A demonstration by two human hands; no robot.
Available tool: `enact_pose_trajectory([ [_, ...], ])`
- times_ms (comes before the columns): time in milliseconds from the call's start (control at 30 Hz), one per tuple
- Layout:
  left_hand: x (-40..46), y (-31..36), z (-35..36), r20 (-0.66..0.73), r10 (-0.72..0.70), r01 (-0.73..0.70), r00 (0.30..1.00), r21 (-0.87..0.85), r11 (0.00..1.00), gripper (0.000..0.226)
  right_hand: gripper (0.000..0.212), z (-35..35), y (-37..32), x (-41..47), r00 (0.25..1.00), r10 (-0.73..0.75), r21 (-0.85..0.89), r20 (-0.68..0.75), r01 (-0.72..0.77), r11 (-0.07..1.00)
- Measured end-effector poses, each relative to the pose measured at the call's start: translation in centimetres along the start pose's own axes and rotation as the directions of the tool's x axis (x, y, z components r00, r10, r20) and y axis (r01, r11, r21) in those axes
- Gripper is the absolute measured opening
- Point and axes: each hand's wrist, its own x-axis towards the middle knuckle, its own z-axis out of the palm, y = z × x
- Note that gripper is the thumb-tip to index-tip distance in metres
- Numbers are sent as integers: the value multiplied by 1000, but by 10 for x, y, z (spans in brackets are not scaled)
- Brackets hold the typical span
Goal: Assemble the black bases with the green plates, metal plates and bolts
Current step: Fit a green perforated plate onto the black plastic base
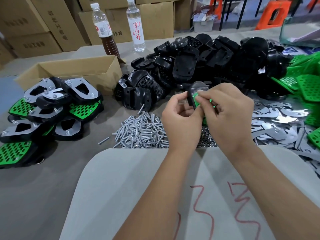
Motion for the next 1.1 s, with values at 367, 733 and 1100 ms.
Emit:
enact_pose_trajectory([
  [367, 18, 10, -14, -149, 2, -21, 989, -129, 991, 37, 24, -1, -1, -4, 999, -9, 6, 40, 8, 1000],
  [733, 53, 20, -56, -293, -79, 10, 953, -229, 973, 33, 28, 7, -12, -5, 638, 96, -97, 764, -34, 995],
  [1100, 44, 20, -44, -145, -216, 167, 966, -290, 942, 30, 21, 1, 10, -3, 898, 318, 164, 303, -378, 911],
])
